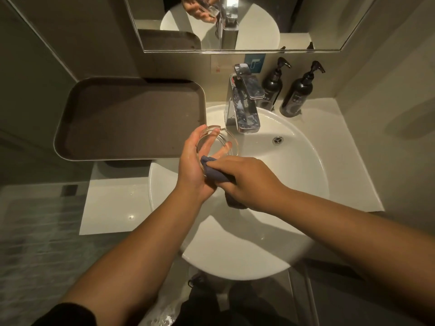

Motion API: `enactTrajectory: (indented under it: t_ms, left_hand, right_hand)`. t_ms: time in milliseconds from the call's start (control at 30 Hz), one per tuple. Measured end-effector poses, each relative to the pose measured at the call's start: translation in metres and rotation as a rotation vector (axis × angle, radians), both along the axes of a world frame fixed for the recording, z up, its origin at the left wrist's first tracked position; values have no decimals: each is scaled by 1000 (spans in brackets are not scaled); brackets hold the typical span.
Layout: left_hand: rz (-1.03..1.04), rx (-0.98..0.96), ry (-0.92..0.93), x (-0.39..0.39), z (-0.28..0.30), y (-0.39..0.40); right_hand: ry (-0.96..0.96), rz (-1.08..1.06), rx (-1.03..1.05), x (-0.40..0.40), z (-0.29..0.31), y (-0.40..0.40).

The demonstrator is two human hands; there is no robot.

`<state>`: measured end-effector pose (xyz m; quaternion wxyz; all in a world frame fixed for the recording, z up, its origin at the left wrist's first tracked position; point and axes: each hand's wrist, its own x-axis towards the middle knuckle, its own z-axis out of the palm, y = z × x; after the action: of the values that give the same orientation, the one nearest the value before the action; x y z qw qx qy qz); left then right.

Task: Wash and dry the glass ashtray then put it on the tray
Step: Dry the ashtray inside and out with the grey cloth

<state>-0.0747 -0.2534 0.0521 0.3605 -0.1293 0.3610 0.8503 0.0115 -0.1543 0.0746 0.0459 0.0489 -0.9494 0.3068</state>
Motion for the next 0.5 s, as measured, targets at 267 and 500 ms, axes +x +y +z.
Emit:
enactTrajectory:
  t_ms: [267,500]
  left_hand:
    - [-51,114,-58,-8,-6,0]
    - [-185,246,-72,-8,-1,-17]
  right_hand:
    - [-24,105,-58,-4,1,2]
    - [229,314,335,-14,1,26]
